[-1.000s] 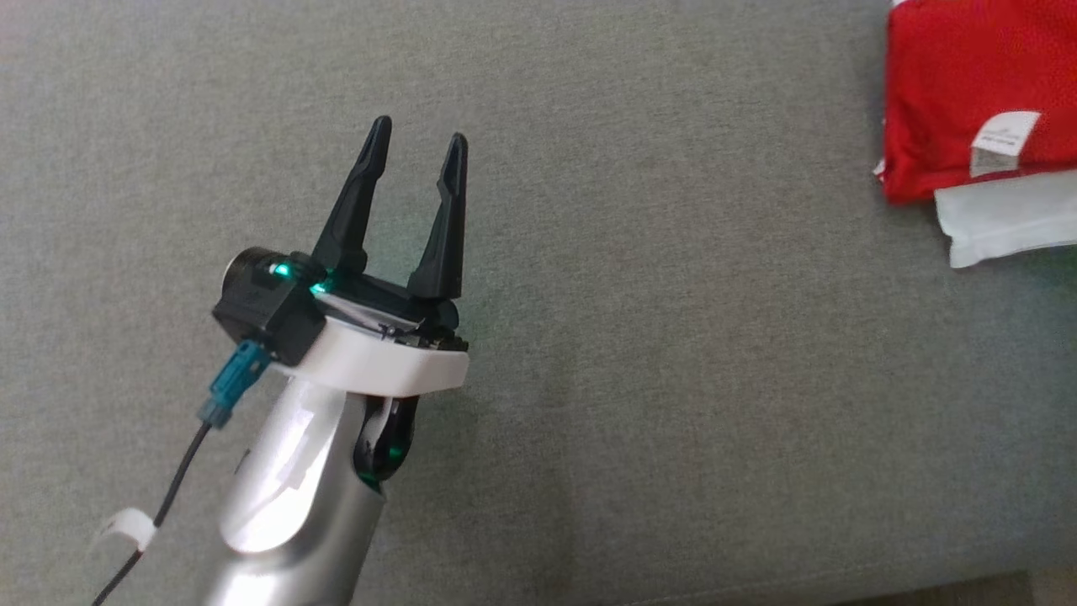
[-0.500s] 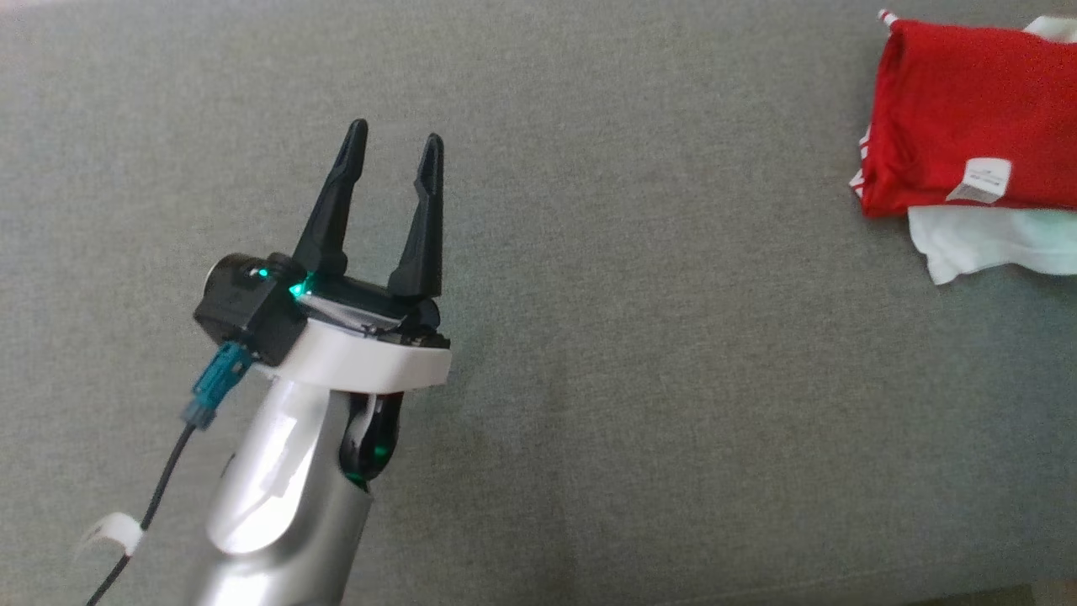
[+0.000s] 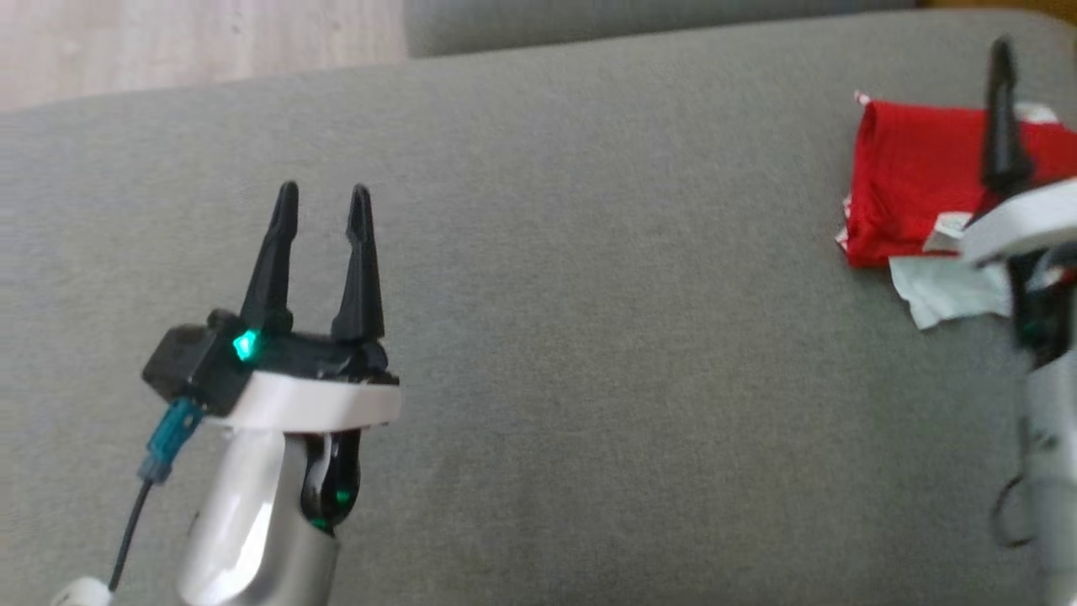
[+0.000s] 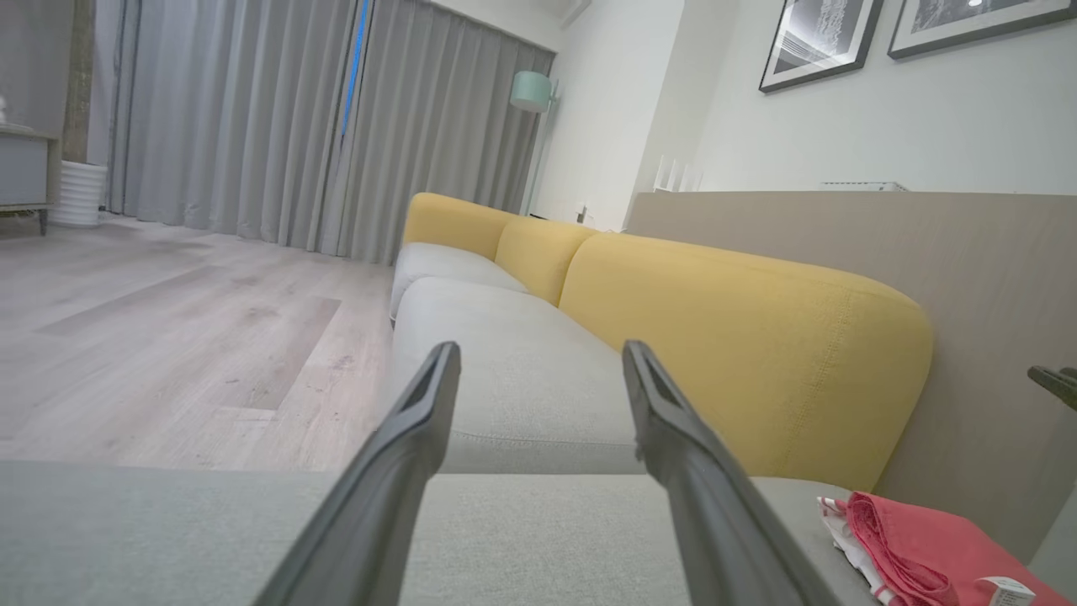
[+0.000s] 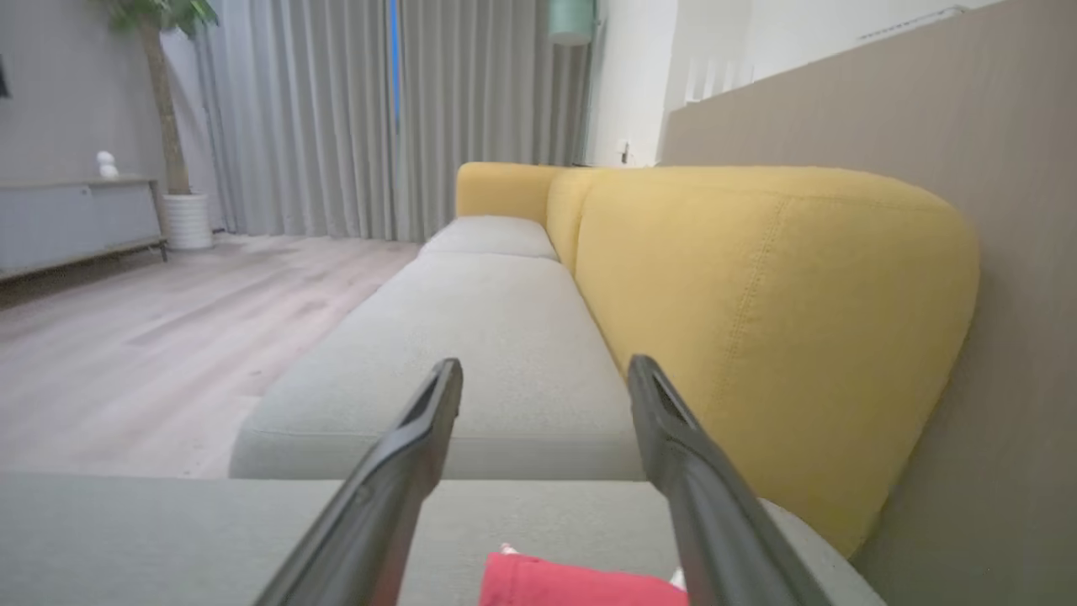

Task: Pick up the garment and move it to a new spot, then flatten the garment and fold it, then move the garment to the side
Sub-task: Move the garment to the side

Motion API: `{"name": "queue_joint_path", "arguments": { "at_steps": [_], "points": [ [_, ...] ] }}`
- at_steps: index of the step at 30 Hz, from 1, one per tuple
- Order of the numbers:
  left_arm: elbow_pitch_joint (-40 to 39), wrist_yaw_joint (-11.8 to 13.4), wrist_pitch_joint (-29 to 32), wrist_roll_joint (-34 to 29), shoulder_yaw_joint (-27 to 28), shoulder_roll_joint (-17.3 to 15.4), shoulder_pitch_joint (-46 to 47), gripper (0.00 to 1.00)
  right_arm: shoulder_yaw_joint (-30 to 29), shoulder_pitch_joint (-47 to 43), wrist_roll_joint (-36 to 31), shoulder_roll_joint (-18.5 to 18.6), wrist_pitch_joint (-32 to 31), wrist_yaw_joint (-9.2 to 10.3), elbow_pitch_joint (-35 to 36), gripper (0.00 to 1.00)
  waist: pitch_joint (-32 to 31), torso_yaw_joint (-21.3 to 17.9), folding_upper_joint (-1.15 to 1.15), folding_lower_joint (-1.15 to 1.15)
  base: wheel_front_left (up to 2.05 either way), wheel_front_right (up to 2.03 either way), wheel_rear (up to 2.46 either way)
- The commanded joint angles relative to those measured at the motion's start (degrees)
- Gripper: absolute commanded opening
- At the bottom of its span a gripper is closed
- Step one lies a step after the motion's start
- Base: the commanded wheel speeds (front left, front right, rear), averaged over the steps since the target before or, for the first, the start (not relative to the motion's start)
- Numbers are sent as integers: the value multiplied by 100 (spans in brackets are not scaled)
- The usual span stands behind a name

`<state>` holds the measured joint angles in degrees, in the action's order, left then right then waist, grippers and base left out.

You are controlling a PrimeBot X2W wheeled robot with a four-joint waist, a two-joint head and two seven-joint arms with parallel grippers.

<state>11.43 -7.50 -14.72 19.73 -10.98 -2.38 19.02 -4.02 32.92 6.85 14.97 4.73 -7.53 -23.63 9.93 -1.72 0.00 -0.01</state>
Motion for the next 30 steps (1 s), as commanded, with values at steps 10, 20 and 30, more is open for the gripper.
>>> {"name": "queue_joint_path", "arguments": {
  "at_steps": [10,20,30],
  "points": [
    [-197,28,-28,27,325,-50,-421,100,143,-872,570,-1134,388,4,656,100,-405,341,0,1,0,0,0],
    [-37,64,-28,69,319,-50,-764,100,646,-1638,756,-1207,988,4,138,100,-510,351,0,1,0,0,0],
    [80,56,-28,433,434,-50,-874,100,706,-1836,798,-1208,1025,4,295,100,-553,326,0,1,0,0,0]
  ]
}}
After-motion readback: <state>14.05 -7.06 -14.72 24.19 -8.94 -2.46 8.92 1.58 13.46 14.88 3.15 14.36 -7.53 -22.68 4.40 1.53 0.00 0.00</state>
